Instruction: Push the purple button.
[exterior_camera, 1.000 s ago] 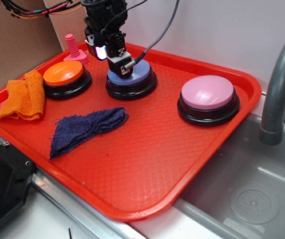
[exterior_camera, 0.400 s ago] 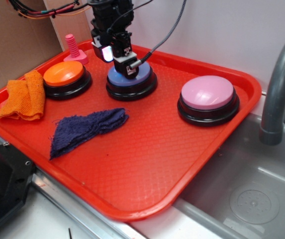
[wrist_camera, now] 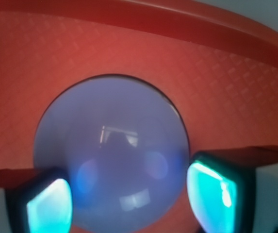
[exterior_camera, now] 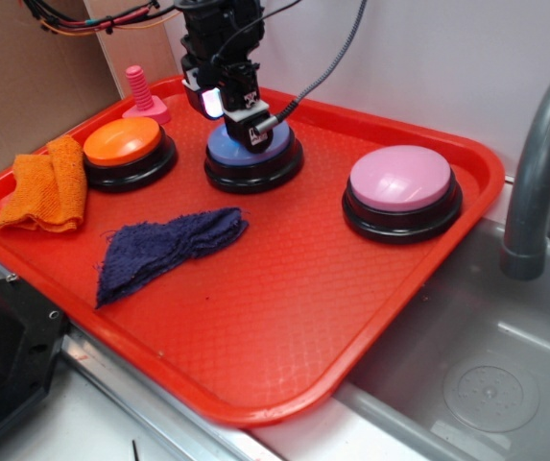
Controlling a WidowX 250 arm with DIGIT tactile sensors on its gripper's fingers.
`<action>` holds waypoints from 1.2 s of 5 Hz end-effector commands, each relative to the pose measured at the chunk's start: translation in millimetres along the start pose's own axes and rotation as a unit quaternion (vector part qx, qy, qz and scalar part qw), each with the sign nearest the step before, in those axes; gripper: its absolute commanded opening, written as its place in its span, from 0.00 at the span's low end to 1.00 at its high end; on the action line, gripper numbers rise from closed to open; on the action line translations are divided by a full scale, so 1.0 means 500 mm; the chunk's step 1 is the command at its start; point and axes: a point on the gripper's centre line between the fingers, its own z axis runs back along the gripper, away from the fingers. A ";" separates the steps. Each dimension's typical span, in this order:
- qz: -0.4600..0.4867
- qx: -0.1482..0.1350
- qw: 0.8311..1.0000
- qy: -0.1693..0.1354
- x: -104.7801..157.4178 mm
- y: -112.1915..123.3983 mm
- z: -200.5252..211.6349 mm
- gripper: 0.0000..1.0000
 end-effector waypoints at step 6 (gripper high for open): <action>0.023 0.023 0.999 -0.027 -0.026 0.002 0.154 1.00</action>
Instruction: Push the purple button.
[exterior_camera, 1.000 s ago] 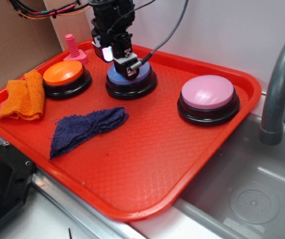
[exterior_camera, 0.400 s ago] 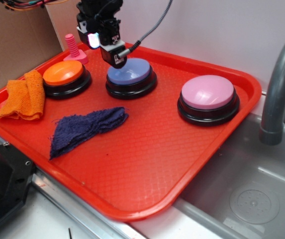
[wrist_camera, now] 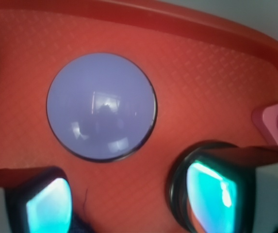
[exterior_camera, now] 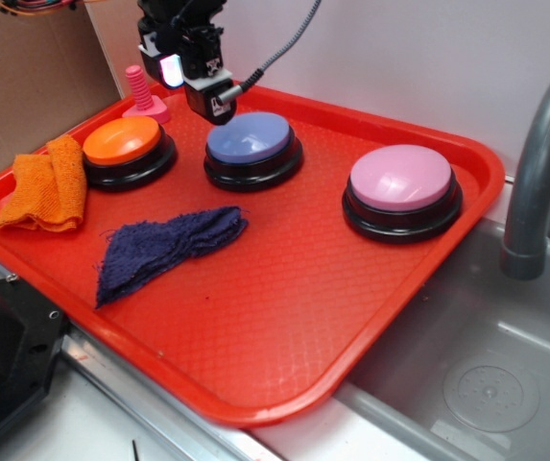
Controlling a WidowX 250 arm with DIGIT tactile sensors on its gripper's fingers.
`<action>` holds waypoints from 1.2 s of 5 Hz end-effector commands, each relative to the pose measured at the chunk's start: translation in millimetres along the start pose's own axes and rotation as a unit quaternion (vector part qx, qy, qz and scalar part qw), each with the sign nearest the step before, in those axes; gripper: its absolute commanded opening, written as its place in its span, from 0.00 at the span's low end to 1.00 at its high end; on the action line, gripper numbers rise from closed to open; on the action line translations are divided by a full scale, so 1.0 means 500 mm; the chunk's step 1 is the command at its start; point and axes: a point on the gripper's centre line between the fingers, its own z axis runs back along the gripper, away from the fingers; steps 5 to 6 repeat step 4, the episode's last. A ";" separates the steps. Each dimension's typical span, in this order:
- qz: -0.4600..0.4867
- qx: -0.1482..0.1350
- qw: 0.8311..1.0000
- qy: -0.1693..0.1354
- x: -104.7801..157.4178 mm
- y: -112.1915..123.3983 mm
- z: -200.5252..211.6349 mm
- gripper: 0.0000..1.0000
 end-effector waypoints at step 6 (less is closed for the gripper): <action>-0.005 0.018 0.999 -0.040 0.007 -0.007 0.097 1.00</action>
